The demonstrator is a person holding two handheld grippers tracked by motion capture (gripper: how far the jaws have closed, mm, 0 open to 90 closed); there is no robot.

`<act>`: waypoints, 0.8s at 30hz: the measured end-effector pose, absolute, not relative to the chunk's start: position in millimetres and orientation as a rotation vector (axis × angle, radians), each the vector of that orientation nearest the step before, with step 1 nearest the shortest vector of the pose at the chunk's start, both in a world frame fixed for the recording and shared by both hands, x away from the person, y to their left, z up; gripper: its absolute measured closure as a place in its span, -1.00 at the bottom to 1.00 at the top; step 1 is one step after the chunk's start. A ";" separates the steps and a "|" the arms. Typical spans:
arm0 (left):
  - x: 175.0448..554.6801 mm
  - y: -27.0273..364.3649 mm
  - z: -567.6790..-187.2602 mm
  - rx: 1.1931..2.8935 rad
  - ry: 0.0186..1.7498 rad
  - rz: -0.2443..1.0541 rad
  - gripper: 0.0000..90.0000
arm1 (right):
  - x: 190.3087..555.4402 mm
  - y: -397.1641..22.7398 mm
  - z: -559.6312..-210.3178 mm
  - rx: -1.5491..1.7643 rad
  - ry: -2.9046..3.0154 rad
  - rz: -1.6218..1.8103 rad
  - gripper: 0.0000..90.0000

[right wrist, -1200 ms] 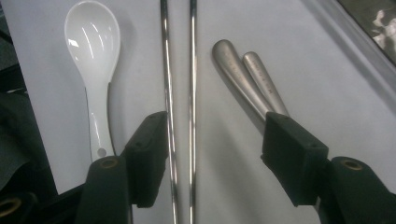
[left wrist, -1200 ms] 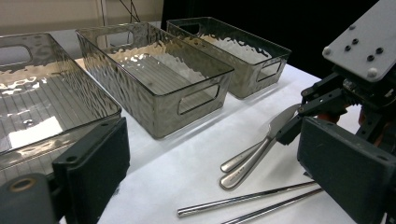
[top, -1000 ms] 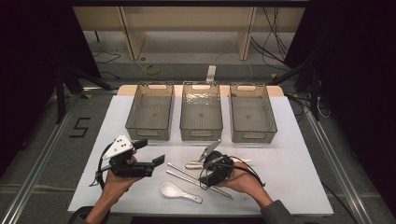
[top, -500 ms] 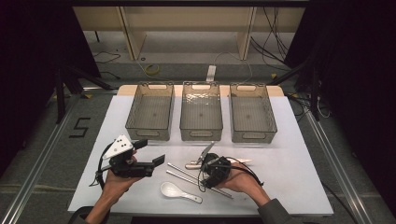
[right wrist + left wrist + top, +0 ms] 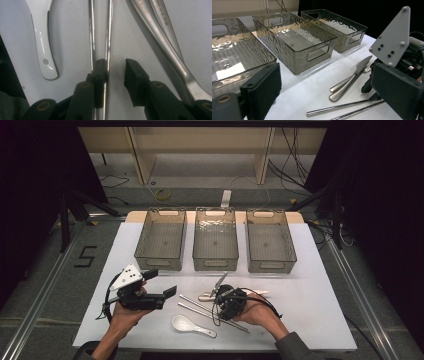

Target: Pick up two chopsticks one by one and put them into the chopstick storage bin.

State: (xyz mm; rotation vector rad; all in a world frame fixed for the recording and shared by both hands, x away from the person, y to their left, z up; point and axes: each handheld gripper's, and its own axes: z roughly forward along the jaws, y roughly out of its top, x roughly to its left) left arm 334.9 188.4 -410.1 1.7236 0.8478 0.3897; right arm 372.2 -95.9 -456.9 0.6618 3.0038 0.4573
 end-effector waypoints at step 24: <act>334.9 188.3 -410.0 1.723 0.846 0.390 -0.81 | 371.3 -89.4 -458.8 0.622 3.018 0.364 0.91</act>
